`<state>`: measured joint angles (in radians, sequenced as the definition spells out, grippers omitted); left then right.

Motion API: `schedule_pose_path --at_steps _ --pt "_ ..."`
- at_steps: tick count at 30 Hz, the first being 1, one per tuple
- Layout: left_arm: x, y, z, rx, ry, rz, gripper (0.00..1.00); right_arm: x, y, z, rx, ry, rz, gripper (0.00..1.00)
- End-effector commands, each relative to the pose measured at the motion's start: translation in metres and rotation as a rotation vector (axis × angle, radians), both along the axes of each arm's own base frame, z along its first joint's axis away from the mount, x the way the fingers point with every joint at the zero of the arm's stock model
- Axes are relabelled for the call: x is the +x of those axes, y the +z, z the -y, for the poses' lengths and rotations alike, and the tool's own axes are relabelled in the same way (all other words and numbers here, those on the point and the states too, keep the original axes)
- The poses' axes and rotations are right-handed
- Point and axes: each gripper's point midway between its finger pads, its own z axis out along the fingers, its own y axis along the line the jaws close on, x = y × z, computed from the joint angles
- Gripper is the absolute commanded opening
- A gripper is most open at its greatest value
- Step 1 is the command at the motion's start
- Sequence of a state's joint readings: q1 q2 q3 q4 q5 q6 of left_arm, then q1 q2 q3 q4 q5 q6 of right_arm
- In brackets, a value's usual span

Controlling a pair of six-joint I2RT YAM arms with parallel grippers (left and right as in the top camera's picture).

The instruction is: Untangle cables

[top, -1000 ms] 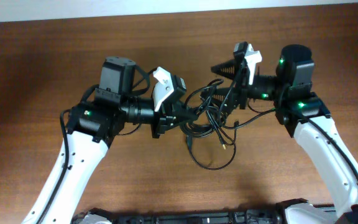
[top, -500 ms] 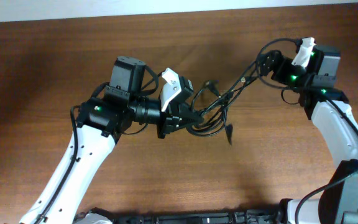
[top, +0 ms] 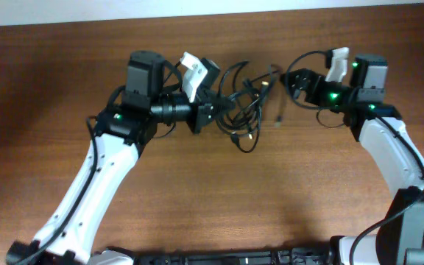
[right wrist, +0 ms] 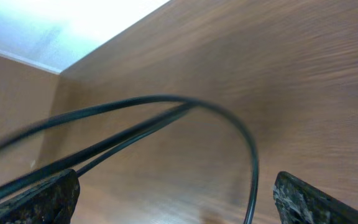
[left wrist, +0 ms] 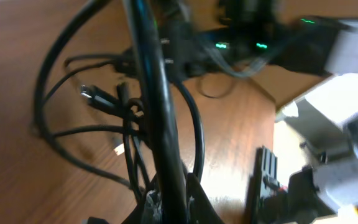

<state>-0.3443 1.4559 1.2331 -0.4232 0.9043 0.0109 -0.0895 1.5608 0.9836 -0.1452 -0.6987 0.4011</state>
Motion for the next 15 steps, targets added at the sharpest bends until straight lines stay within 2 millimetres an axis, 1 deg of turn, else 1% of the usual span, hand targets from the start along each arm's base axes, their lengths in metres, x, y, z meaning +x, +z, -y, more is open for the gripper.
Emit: schedule_pose_path --at_steps 1,2,4,5,7,8,9,11,12,13,14,15 --pt "0.051 -0.021 -0.015 -0.026 0.389 -0.32 0.0 -0.009 -0.008 -0.007 0.076 -0.049 -0.139 0.98" --pt "0.063 -0.027 -0.021 -0.045 0.502 -0.405 0.0 -0.018 -0.02 -0.002 0.086 -0.103 -0.237 0.98" --pt "0.082 -0.037 -0.04 -0.133 0.78 -0.619 0.0 -0.034 -0.034 -0.002 0.077 -0.105 -0.33 0.98" --pt "0.087 -0.039 -0.046 -0.221 0.908 -0.779 0.0 -0.04 -0.036 -0.004 0.065 -0.073 -0.336 0.98" --pt "0.088 -0.041 -0.049 -0.413 1.082 -1.101 0.0 -0.053 -0.04 -0.009 0.035 0.011 -0.337 0.98" --pt "0.091 -0.042 -0.053 -0.479 1.151 -1.182 0.0 -0.063 -0.04 -0.015 0.037 0.076 -0.337 0.98" --pt "0.094 -0.043 -0.057 -0.514 1.197 -1.212 0.0 -0.07 -0.037 -0.023 0.044 0.153 -0.308 0.99" --pt "0.095 -0.044 -0.059 -0.59 1.252 -1.316 0.0 -0.081 -0.022 -0.04 0.102 0.304 -0.223 0.98" --pt "0.095 -0.045 -0.06 -0.656 1.299 -1.402 0.0 -0.088 -0.017 -0.054 0.102 0.383 -0.182 0.98" --pt "0.096 -0.045 -0.061 -0.676 1.309 -1.427 0.0 -0.092 -0.016 -0.063 0.086 0.427 -0.162 0.98" --pt "0.099 -0.042 -0.062 -0.692 1.31 -1.413 0.0 -0.098 -0.014 -0.08 0.054 0.507 -0.107 0.98" --pt "0.101 -0.041 -0.064 -0.703 1.313 -1.404 0.0 -0.099 -0.012 -0.093 0.029 0.567 -0.046 0.98"
